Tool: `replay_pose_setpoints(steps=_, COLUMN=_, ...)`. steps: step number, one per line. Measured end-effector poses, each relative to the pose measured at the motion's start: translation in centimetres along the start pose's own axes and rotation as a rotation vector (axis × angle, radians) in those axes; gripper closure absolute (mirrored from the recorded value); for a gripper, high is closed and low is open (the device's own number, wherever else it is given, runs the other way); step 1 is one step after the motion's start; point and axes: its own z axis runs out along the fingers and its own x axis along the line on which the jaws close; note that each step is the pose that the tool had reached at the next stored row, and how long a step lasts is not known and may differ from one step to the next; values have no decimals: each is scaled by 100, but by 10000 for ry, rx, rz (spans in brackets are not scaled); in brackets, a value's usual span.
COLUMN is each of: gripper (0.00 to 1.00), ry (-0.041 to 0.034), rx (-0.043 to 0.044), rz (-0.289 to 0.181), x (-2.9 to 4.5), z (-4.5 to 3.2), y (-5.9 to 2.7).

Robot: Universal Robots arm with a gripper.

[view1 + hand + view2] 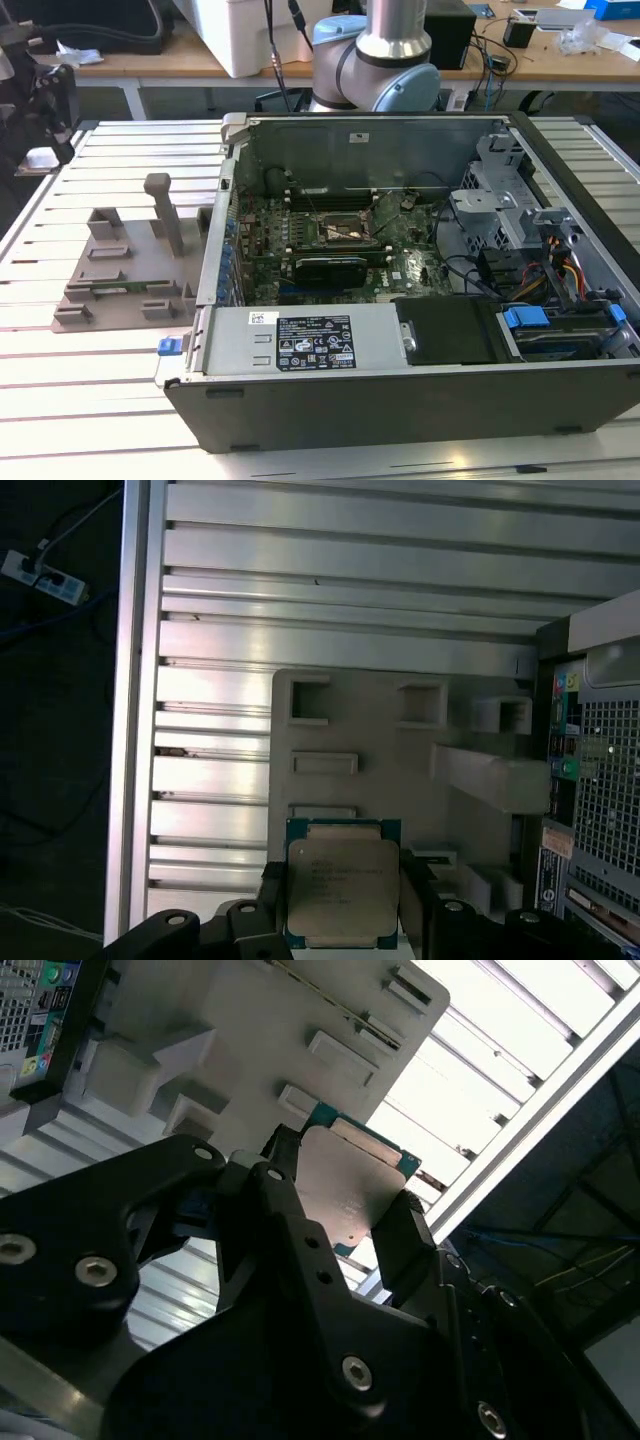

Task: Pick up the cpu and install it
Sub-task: 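Pick up the cpu and move it towards the insertion slot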

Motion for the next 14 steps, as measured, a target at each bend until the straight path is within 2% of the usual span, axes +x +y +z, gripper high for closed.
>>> replay_pose_setpoints(steps=4, gripper=46, ry=0, rx=0, rz=0, x=-2, z=-87, y=-2)
replay_pose_setpoints(steps=9, gripper=46, ry=0, rx=0, rz=0, x=-8, z=-303, y=-7)
replay_pose_setpoints(steps=11, gripper=46, ry=0, rx=0, rz=0, x=-9, z=-352, y=-8)
replay_pose_setpoints(steps=12, gripper=46, ry=0, rx=-1, rz=0, x=-10, z=-410, y=-9)
replay_pose_setpoints(steps=14, gripper=46, ry=-3, rx=-2, rz=0, x=-10, z=-413, y=-10)
